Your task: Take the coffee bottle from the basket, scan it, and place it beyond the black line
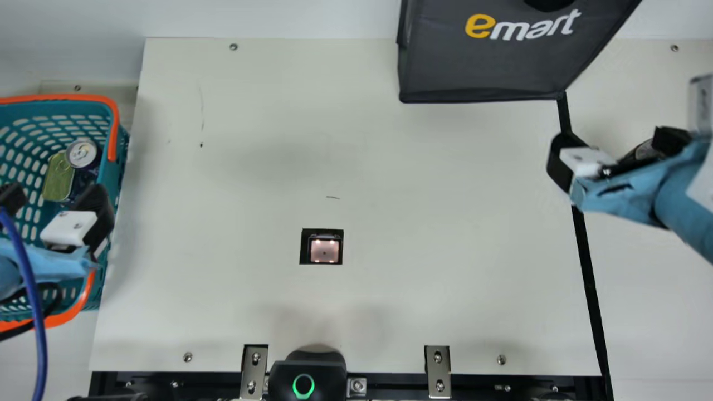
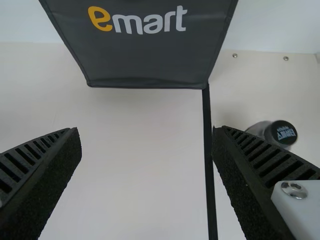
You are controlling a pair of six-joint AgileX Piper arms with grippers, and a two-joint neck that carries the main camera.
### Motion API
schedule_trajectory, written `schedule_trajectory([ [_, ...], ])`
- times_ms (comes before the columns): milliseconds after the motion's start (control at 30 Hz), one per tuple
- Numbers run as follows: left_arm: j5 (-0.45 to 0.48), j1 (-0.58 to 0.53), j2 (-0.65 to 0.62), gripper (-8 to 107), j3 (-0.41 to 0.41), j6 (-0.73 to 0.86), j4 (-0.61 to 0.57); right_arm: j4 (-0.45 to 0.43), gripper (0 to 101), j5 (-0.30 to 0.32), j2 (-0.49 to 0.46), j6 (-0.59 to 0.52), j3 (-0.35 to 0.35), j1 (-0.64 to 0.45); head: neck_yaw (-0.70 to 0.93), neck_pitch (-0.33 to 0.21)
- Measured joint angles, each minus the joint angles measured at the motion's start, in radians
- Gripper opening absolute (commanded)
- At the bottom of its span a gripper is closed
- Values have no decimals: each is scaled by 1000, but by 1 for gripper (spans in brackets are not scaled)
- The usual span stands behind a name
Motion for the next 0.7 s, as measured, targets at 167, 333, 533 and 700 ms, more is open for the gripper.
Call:
schedule_trajectory([
  [167, 89, -20, 14, 90, -87, -15, 17, -24, 91, 56, -87, 16, 24, 1, 0, 0],
  [333, 173, -40, 27, 90, -171, -32, 31, -42, 91, 110, -175, 28, 49, 2, 2, 0],
  [533, 272, -58, 38, 90, -268, -47, 45, -56, 91, 147, -232, 36, 58, 2, 2, 0],
  [700, 276, -58, 38, 90, -272, -47, 45, -56, 91, 147, -233, 36, 58, 2, 2, 2],
])
